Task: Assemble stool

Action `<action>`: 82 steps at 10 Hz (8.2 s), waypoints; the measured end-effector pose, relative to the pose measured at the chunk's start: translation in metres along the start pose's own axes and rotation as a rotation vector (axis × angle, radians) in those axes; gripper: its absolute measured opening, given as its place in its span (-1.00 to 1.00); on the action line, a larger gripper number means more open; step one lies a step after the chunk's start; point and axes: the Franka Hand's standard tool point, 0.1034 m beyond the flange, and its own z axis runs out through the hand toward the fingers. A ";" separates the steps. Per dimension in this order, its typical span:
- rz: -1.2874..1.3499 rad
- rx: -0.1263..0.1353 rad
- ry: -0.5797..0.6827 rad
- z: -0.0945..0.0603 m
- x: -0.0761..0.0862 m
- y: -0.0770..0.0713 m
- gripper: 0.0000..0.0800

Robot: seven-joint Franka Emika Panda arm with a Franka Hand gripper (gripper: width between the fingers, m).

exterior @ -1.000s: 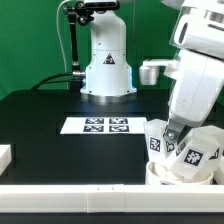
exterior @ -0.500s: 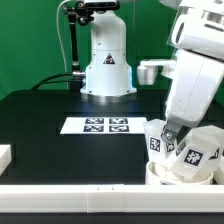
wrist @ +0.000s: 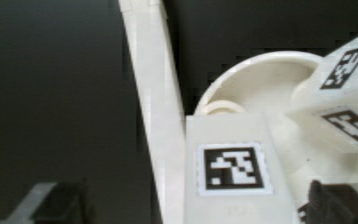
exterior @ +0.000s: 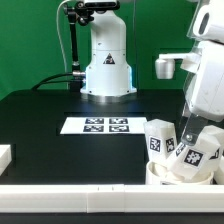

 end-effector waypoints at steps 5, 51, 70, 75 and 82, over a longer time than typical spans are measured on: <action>0.011 0.008 0.001 0.005 0.009 -0.005 0.62; 1.510 0.235 0.007 0.033 -0.085 -0.028 -0.13; 2.823 0.505 -0.036 0.037 -0.050 -0.029 -0.13; 2.903 0.551 -0.042 0.035 -0.049 -0.026 0.26; 2.764 0.559 0.042 0.015 -0.054 -0.018 0.62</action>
Offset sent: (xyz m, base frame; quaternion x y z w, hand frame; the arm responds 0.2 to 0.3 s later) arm 0.0048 0.0152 -0.0050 -0.0141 0.0025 -0.0048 0.9999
